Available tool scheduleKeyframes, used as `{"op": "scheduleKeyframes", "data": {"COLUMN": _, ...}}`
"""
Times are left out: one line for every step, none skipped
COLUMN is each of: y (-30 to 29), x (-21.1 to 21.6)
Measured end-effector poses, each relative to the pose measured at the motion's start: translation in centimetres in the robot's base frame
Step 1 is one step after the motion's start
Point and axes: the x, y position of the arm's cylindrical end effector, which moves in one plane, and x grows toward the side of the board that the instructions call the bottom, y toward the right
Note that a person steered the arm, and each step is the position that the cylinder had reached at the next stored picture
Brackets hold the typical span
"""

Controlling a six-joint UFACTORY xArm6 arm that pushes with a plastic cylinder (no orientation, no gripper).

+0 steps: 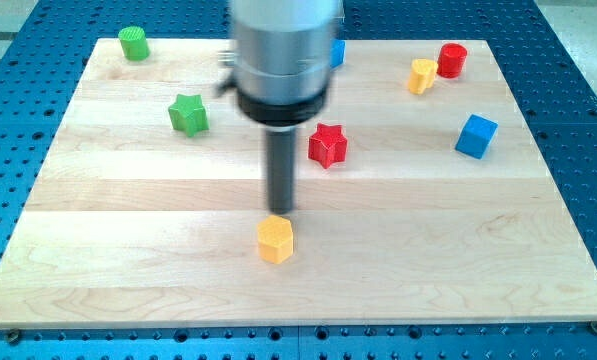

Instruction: Place the stars at the left to the hexagon

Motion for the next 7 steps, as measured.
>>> {"op": "scheduleKeyframes", "data": {"y": -2.9, "x": 2.4}}
{"op": "scheduleKeyframes", "data": {"y": 1.6, "x": 2.5}}
{"op": "scheduleKeyframes", "data": {"y": 2.8, "x": 2.5}}
{"op": "scheduleKeyframes", "data": {"y": 5.3, "x": 2.0}}
{"op": "scheduleKeyframes", "data": {"y": 10.7, "x": -4.0}}
{"op": "scheduleKeyframes", "data": {"y": 13.4, "x": -7.7}}
{"op": "scheduleKeyframes", "data": {"y": 9.8, "x": -11.1}}
